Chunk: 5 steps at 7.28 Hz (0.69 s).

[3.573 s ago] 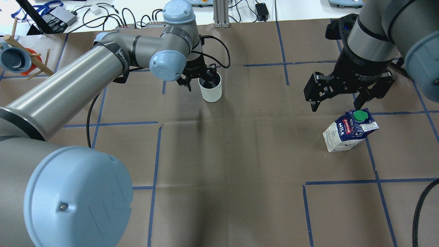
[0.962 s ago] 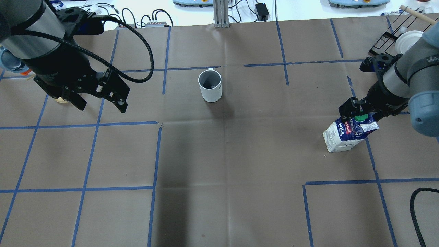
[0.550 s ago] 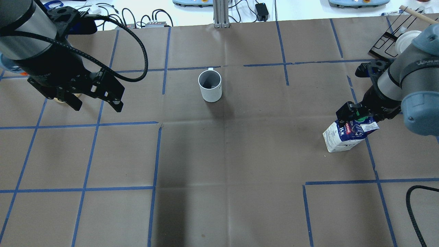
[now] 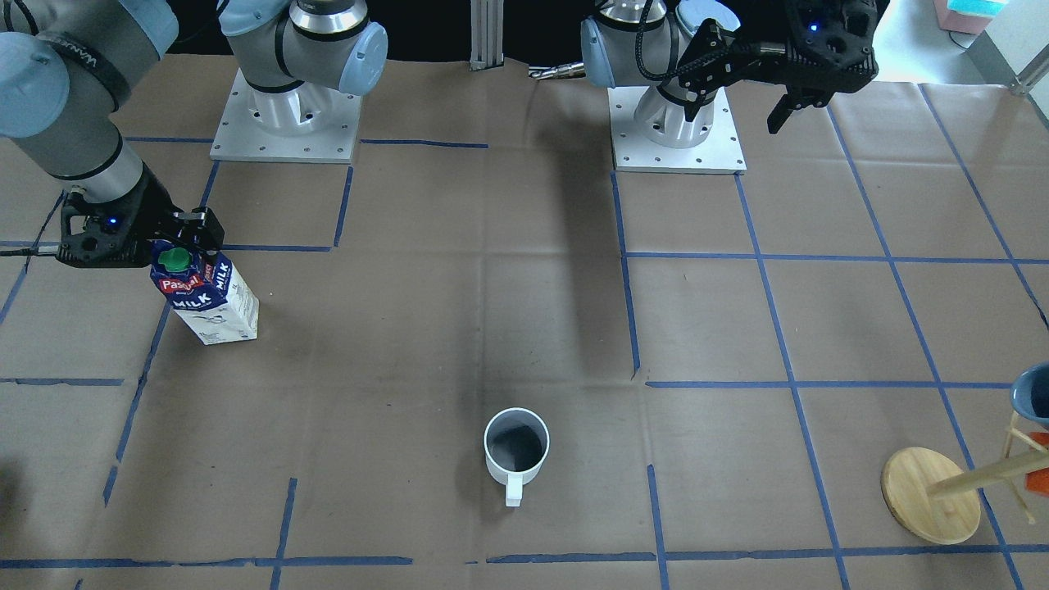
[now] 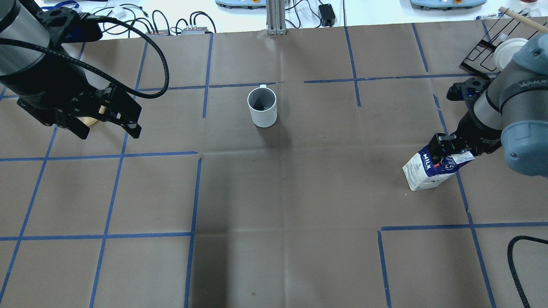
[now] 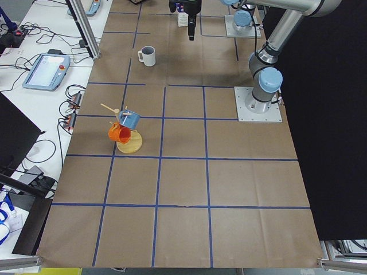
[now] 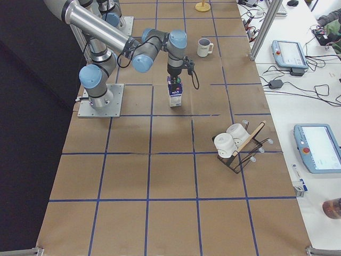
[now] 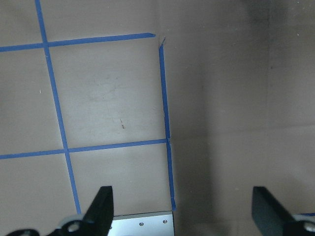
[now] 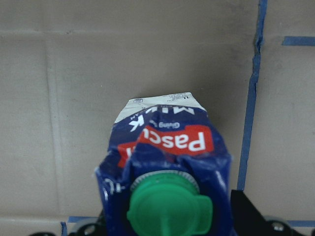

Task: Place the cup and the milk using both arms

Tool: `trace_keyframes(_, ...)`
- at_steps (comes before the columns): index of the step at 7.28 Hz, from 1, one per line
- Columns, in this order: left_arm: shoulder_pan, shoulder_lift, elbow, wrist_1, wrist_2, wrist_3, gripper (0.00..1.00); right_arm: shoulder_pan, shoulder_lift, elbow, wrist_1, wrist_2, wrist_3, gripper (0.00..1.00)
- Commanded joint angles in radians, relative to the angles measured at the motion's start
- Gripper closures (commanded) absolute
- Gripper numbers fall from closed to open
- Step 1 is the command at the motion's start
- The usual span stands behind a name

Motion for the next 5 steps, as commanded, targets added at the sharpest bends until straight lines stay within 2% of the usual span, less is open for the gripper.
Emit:
trace_keyframes(1, 0.0, 0.0, -0.002, -0.002, 0.0, 0.001, 0.0, 0.001, -0.016, -0.003, -0.004, 0.002, -0.005, 0.38)
trace_keyframes(4, 0.0, 0.0, -0.002, -0.002, 0.0, 0.001, 0.0, 0.001, -0.021, -0.011, -0.019, 0.004, -0.006, 0.42)
trace_keyframes(5, 0.0, 0.0, -0.002, -0.002, 0.0, 0.001, 0.0, 0.017, -0.015, -0.055, -0.015, 0.005, 0.001, 0.42)
